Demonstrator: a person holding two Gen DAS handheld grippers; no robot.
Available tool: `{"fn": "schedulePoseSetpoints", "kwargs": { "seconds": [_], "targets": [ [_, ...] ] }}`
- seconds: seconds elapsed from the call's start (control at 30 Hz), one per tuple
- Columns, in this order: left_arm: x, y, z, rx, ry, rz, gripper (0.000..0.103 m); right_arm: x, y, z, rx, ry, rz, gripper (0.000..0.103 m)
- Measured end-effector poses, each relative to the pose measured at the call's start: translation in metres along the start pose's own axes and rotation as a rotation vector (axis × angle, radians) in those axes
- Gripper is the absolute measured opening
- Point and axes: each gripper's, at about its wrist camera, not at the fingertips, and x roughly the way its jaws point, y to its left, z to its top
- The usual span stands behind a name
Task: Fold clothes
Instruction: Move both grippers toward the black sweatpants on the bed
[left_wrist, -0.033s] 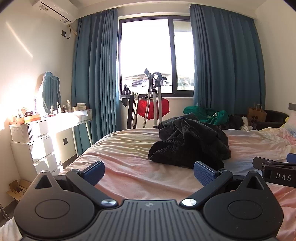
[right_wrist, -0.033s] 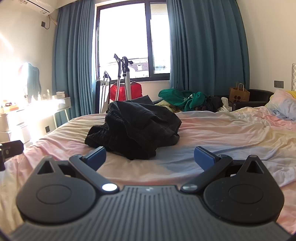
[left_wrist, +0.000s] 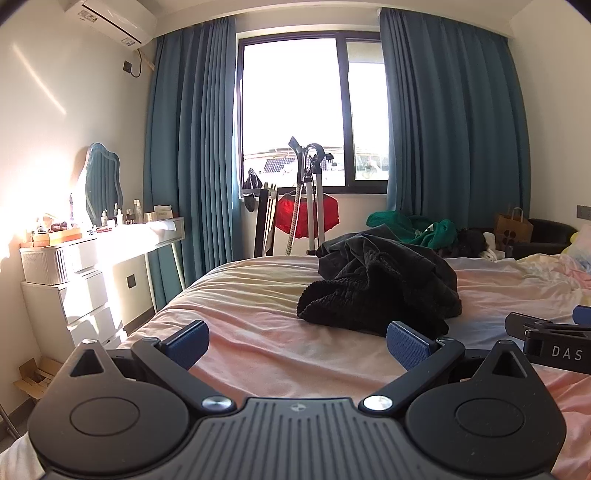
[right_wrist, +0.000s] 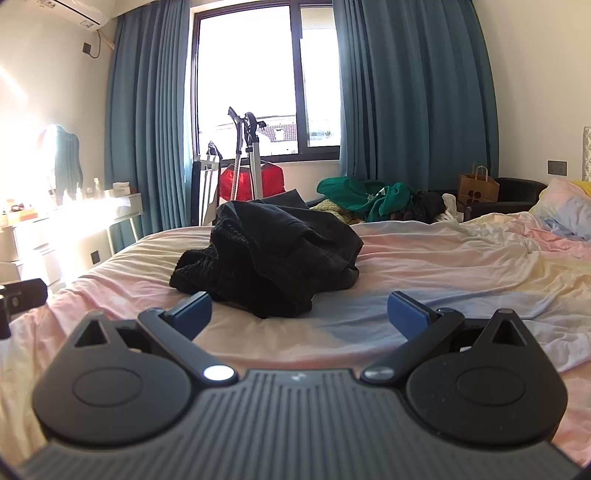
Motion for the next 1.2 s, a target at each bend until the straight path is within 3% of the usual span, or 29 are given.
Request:
{"fn": "schedulePoseSetpoints", "kwargs": {
  "seconds": [1.0,1.2],
  "targets": [
    [0.010,-0.004,-0.014,0.036,0.021,-0.013,0.103,-0.002,-0.007,0.007,0.026,0.030,0.002,0.103],
    [0.014,-0.012,-0.009,0.048,0.055,-0.003,0.103,-0.005,-0.010,0.010,0.029,0.033,0.004,0.103]
  ]
}}
